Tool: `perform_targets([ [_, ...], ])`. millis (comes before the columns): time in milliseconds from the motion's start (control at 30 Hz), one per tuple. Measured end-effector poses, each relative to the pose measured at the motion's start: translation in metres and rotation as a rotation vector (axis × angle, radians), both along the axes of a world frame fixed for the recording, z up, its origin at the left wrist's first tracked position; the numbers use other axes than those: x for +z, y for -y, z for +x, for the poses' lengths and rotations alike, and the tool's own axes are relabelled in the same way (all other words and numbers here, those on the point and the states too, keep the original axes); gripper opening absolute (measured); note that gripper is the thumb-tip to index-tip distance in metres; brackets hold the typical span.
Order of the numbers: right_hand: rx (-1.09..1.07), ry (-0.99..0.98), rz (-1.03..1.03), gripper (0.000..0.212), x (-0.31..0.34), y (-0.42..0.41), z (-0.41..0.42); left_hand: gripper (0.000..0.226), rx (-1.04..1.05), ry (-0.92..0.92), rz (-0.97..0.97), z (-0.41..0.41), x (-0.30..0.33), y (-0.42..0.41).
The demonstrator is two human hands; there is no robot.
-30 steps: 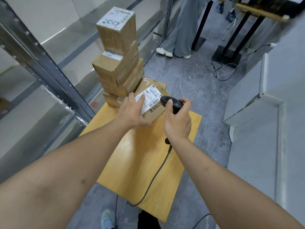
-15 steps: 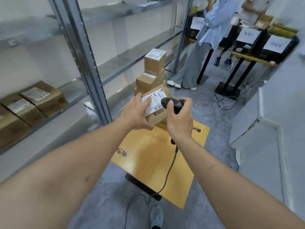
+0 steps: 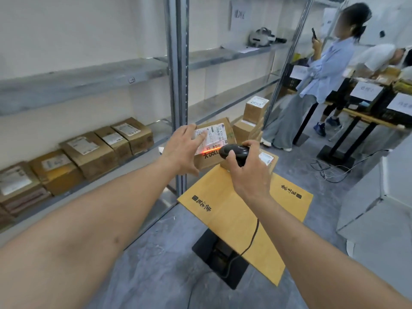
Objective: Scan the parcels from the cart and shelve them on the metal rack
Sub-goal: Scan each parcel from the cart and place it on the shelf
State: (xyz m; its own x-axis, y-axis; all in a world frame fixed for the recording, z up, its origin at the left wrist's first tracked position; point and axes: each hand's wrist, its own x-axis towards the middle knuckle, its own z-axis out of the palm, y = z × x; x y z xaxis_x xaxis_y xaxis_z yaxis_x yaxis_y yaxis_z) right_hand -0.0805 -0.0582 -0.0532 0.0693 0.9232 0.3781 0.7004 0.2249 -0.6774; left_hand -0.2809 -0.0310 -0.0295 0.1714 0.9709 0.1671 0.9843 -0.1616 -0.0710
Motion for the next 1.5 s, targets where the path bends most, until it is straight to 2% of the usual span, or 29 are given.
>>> perform_targets([
  [367, 0.236, -0.002, 0.019, 0.036, 0.0, -0.014, -0.064, 0.136, 0.233, -0.017, -0.025, -0.068, -0.003, 0.025],
  [733, 0.551, -0.202, -0.101, 0.034, -0.007, -0.049, -0.155, 0.128, 0.738, 0.173, -0.068, -0.12, -0.016, 0.047],
  [1000, 0.775, -0.2, -0.159, 0.036, -0.009, -0.036, -0.243, 0.117, 1.081, 0.321, -0.054, -0.183, -0.018, 0.091],
  [1200, 0.874, -0.2, -0.183, 0.038, -0.016, -0.012, -0.326, 0.111, 1.215, 0.382, -0.025, -0.256, -0.032, 0.129],
  [1500, 0.92, -0.128, -0.233, 0.04, -0.039, 0.027, -0.467, 0.098, 1.308, 0.458, -0.032, -0.392, -0.066, 0.171],
])
